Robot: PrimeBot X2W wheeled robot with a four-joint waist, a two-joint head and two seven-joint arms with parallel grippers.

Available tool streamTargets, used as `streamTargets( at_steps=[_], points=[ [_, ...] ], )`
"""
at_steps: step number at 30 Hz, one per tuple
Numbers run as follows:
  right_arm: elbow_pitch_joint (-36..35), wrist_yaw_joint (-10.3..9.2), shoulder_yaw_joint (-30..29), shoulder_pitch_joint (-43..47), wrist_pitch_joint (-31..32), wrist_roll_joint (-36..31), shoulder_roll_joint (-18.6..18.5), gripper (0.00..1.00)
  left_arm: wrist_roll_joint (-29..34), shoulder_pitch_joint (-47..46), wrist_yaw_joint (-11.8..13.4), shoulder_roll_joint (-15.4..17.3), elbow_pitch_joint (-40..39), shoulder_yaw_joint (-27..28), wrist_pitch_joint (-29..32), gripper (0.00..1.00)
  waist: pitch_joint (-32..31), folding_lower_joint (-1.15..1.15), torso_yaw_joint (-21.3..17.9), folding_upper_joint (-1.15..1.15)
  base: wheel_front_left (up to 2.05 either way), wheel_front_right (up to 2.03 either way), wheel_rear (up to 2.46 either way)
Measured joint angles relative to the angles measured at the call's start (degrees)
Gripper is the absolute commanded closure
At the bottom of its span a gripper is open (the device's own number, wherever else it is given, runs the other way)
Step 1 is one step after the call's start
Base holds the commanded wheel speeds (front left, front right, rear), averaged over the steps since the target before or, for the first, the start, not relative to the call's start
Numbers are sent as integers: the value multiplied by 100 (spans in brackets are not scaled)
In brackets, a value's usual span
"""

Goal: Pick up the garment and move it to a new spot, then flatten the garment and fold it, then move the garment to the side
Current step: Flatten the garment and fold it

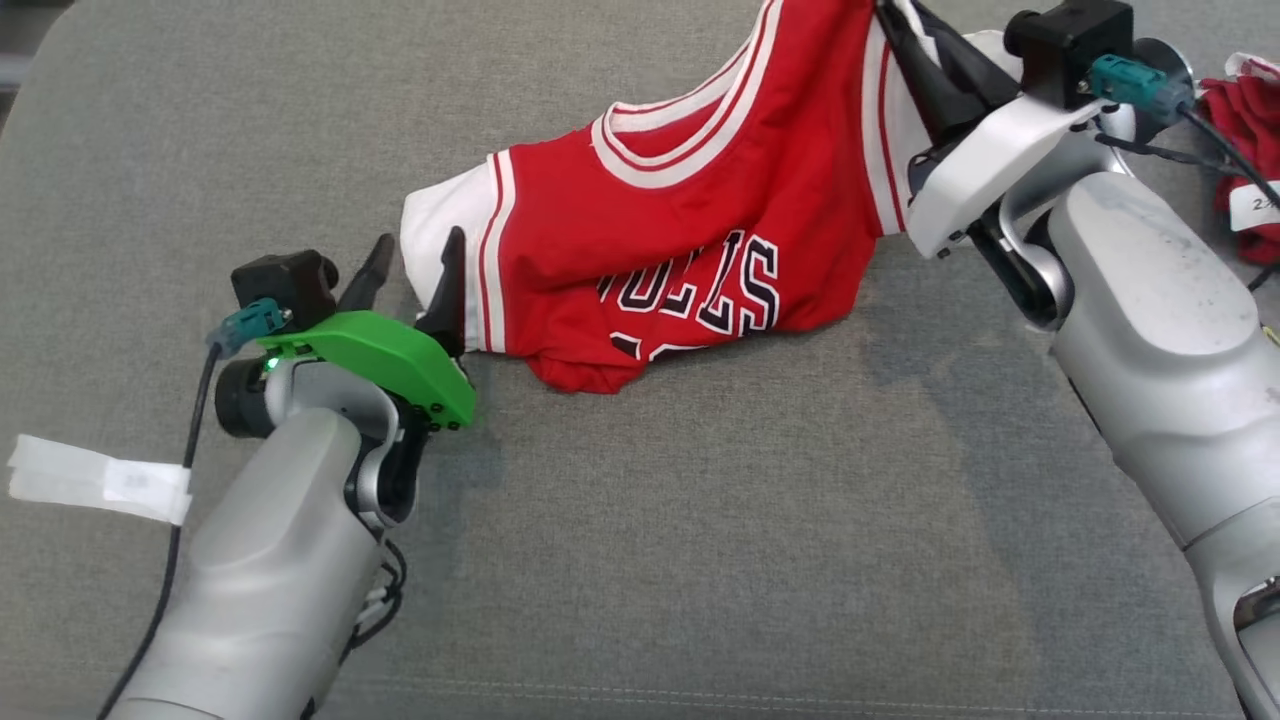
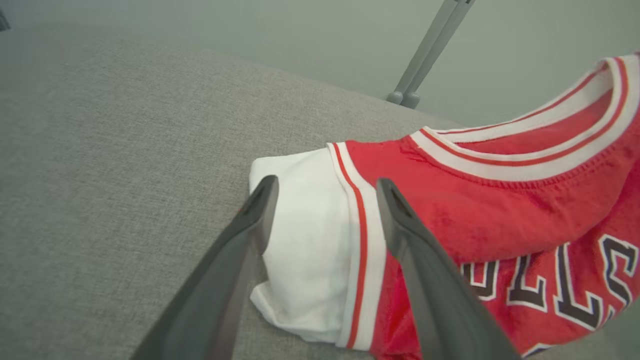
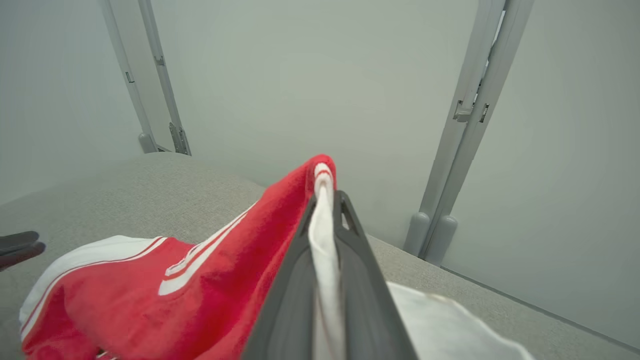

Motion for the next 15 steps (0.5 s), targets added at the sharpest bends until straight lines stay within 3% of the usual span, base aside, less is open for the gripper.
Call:
streamTargets(
  at_steps=[8, 15],
  points=[
    [-266, 0, 461, 83, 9, 62, 131, 100, 318, -524, 125, 289, 409, -172, 453, 0, 69, 0, -339, 0, 0, 0, 0],
    [-573, 0, 793, 61, 10, 89, 146, 100, 272, -731, 265, 645, 1032, 24, 977, 0, 255, 0, -706, 0, 0, 0, 0]
  ],
)
